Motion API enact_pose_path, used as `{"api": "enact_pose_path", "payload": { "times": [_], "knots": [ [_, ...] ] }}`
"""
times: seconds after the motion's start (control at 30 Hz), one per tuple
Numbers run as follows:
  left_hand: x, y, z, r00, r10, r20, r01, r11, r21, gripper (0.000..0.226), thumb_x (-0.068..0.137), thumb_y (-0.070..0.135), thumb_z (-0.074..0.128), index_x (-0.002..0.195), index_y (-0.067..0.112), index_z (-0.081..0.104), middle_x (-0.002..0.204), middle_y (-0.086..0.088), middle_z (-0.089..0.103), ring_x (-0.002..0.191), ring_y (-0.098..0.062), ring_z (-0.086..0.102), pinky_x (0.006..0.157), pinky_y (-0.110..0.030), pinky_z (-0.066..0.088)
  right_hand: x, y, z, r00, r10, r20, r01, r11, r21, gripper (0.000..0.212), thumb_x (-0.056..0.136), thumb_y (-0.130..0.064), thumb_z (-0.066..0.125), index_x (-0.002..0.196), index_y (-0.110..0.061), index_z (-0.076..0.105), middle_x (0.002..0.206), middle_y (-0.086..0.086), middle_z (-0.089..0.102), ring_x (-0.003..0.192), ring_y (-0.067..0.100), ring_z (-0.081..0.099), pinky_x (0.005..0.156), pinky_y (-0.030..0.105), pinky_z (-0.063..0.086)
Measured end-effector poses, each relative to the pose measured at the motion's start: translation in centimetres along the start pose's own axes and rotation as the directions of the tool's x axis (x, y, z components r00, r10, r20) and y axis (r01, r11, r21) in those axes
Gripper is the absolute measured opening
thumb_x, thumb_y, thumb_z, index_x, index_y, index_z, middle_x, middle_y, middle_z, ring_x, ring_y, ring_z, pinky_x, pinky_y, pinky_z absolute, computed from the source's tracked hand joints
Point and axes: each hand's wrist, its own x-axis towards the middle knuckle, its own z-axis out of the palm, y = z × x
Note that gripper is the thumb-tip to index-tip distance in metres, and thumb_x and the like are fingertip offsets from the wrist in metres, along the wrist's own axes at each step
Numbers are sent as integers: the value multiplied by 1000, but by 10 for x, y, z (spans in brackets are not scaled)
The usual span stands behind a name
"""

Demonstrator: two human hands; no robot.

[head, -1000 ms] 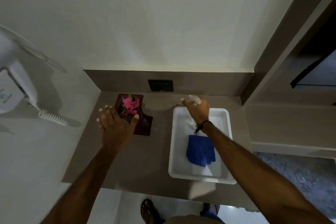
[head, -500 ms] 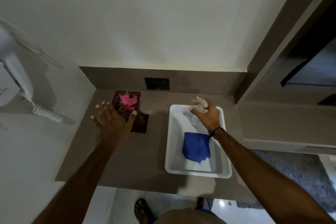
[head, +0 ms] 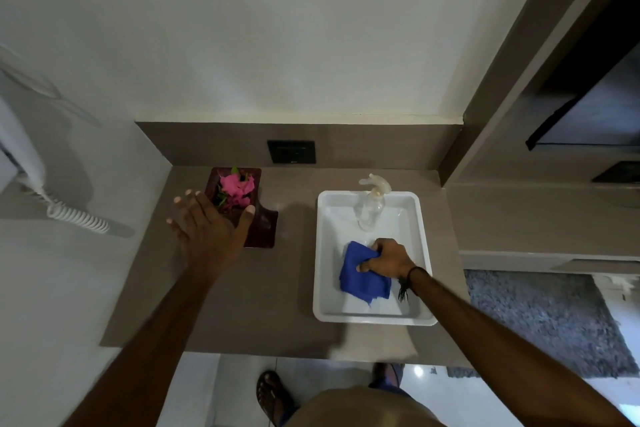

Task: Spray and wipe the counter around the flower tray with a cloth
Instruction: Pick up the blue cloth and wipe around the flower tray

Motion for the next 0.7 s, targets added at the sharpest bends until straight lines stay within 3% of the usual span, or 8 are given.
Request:
{"api": "enact_pose_path", "payload": {
  "times": [0.13, 0.2, 0.33, 0.47, 0.6, 0.7],
  "knots": [
    [5, -3, 0, 1000, -11, 27, 11, 1000, -5, 122, 72, 90, 19, 155, 4, -5, 167, -18, -5, 154, -34, -13, 121, -59, -9, -14, -44, 8, 997, -11, -80, 42, 916, 399, 34, 71, -28, 85, 92, -19, 60, 92, 2, 69, 89, 22, 66, 69, 26, 51],
    [6, -4, 0, 999, -12, 34, 13, 1000, -16, 122, 72, 90, 21, 155, 4, -3, 168, -18, -2, 154, -34, -12, 121, -59, -9, -16, -81, 18, 985, -24, -172, 109, 854, 509, 30, 75, -25, 81, 99, -17, 64, 93, 3, 71, 92, 24, 68, 71, 29, 55],
    [7, -4, -1, 999, -36, 23, 37, 998, -45, 123, 71, 89, 29, 155, 4, 2, 167, -19, 5, 155, -34, -7, 121, -60, -6, -20, -161, 40, 947, -154, -281, 278, 831, 482, 37, 85, -16, 69, 120, -7, 65, 112, 15, 72, 97, 28, 67, 84, 39, 57],
    [7, 0, -2, 999, -47, 20, 49, 993, -104, 121, 71, 84, 36, 155, 3, 3, 167, -18, 8, 155, -33, -6, 122, -59, -5, -27, -197, 80, 897, -358, -258, 436, 813, 387, 48, 88, -11, 64, 136, -3, 57, 120, 18, 70, 105, 33, 68, 94, 43, 57],
    [6, 3, -4, 998, -39, 44, 46, 985, -164, 120, 73, 79, 41, 156, 3, 0, 167, -17, 4, 155, -31, -8, 122, -56, -8, -11, -182, 113, 906, -396, -151, 424, 842, 334, 53, 90, -1, 57, 142, -1, 48, 128, 21, 64, 110, 36, 65, 97, 42, 55],
    [5, 4, -5, 998, -37, 47, 43, 990, -135, 118, 75, 79, 40, 156, 3, -1, 168, -16, 3, 155, -31, -8, 122, -54, -8, 8, -168, 127, 929, -365, -59, 368, 895, 251, 47, 99, -3, 46, 146, -6, 42, 126, 17, 63, 111, 34, 65, 88, 36, 55]
  ]
}}
